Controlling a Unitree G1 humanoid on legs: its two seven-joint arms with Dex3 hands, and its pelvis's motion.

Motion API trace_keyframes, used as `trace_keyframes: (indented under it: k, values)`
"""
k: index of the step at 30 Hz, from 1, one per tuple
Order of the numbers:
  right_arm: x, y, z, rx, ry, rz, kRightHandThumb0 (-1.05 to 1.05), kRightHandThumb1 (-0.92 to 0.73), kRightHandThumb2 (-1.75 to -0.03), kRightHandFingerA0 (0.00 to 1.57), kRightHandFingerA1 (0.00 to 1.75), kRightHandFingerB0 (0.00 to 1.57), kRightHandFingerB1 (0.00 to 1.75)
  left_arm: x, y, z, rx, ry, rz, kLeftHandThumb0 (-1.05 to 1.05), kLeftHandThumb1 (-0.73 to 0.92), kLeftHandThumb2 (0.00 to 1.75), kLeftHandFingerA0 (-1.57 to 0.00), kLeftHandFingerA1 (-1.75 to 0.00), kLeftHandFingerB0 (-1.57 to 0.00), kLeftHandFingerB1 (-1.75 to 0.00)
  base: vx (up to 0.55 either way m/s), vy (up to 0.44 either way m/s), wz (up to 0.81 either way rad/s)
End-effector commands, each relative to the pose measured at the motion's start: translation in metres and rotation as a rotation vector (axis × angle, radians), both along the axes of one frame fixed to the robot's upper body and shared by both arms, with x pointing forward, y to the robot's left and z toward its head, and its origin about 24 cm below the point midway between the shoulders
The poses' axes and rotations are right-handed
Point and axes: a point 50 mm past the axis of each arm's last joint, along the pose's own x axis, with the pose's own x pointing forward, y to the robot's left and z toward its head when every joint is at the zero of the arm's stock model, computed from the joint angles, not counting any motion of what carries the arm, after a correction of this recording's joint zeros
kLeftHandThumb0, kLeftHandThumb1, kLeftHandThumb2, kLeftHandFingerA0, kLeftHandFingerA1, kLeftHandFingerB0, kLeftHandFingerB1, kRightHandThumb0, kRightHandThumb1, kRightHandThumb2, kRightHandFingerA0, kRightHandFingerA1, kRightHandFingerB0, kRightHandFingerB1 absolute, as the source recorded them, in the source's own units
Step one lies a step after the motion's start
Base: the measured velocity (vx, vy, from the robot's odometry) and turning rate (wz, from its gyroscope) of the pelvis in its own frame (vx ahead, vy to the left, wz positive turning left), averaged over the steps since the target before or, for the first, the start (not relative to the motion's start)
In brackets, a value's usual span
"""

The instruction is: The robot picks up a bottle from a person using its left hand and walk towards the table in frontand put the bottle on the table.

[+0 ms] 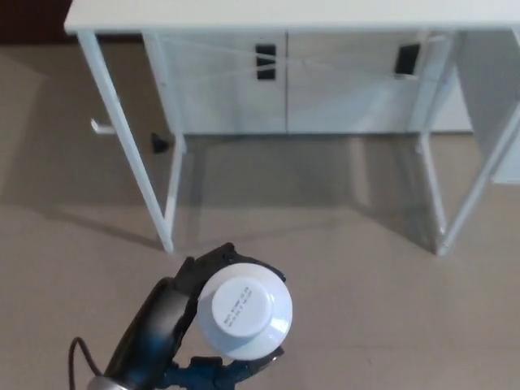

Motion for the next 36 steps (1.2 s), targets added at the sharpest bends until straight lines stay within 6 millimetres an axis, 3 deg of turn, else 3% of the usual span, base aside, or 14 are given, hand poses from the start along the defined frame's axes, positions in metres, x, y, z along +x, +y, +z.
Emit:
trace_keyframes:
  k: [1, 14, 24, 36]
  values:
    - [-0.003, -0.0003, -0.0011, -0.003, 0.016, -0.002, -0.34, -0.69, -0.6, 0.66, 0.45, 0.55, 0.4, -0.0014, 0.0017, 0.001, -0.013, -0.002, 0.009, -0.21, 0.75, 0.79, -0.97, -1.5, -0.76, -1.24, 0.37, -0.152, 0.04]
    - [-0.0023, 0.0008, -0.0015, -0.001, 0.019, 0.005, -0.38, -0.67, -0.61, 0.64, 0.45, 0.52, 0.4, -0.0043, 0.0024, 0.0007, 0.007, -0.006, 0.008, -0.21, 0.75, 0.8, -0.97, -1.46, -0.76, -1.18, 0.46, 0.112, -0.32]
    - [-0.0023, 0.0019, -0.002, -0.007, 0.024, 0.021, -0.35, -0.68, -0.61, 0.63, 0.44, 0.54, 0.4, -0.0047, 0.0015, 0.0017, 0.004, 0.0, -0.005, -0.2, 0.75, 0.81, -0.99, -1.44, -0.75, -1.21, 0.43, 0.19, 0.11]
    - [-0.0061, 0.0013, -0.0031, -0.005, 0.025, 0.008, -0.37, -0.67, -0.61, 0.65, 0.44, 0.53, 0.39, -0.0084, 0.0007, 0.002, -0.005, 0.012, -0.014, -0.21, 0.75, 0.8, -0.99, -1.46, -0.76, -1.2, 0.2, -0.074, 0.08]
